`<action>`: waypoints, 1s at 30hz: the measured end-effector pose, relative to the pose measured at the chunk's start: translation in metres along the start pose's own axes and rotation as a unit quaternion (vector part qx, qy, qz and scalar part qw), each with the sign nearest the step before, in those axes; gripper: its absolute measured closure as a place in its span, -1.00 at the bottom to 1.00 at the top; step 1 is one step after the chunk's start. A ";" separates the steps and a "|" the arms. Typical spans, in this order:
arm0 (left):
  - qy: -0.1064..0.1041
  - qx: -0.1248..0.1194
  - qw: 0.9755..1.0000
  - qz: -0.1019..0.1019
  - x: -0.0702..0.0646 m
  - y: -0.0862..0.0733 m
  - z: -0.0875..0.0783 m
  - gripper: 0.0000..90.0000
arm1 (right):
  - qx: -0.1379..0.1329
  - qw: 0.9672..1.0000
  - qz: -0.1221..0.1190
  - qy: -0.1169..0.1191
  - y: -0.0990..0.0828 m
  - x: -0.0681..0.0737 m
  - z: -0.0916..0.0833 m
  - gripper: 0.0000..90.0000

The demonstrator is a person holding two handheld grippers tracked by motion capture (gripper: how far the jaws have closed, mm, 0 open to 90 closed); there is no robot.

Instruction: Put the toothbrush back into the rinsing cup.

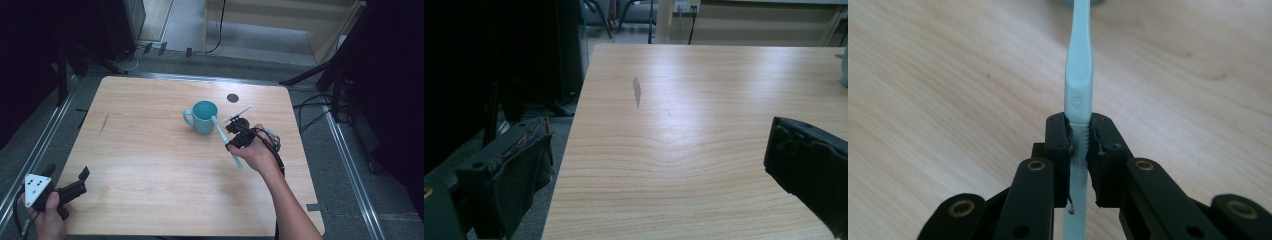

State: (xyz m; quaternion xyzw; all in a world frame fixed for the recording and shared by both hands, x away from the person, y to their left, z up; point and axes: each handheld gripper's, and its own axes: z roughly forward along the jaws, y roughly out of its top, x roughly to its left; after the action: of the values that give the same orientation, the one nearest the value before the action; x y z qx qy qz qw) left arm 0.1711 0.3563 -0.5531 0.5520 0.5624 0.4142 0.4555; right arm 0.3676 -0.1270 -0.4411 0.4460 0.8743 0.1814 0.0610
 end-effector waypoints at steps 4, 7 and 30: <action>0.000 0.000 1.000 0.000 0.000 0.000 0.000 -1.00 | -0.034 0.999 0.001 -0.004 0.002 -0.001 -0.007 0.79; 0.000 0.000 1.000 0.001 0.000 0.000 0.000 -1.00 | -0.074 0.997 0.009 0.009 0.004 -0.001 -0.018 0.79; -0.001 -0.001 1.000 0.001 0.000 0.000 0.000 -1.00 | -0.287 0.957 0.037 -0.006 0.027 0.010 -0.050 0.79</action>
State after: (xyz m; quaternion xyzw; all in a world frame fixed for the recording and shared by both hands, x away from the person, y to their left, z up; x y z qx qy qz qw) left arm 0.1710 0.3562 -0.5532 0.5527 0.5610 0.4142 0.4564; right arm 0.3689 -0.1171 -0.3842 0.4426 0.7682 0.4241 0.1847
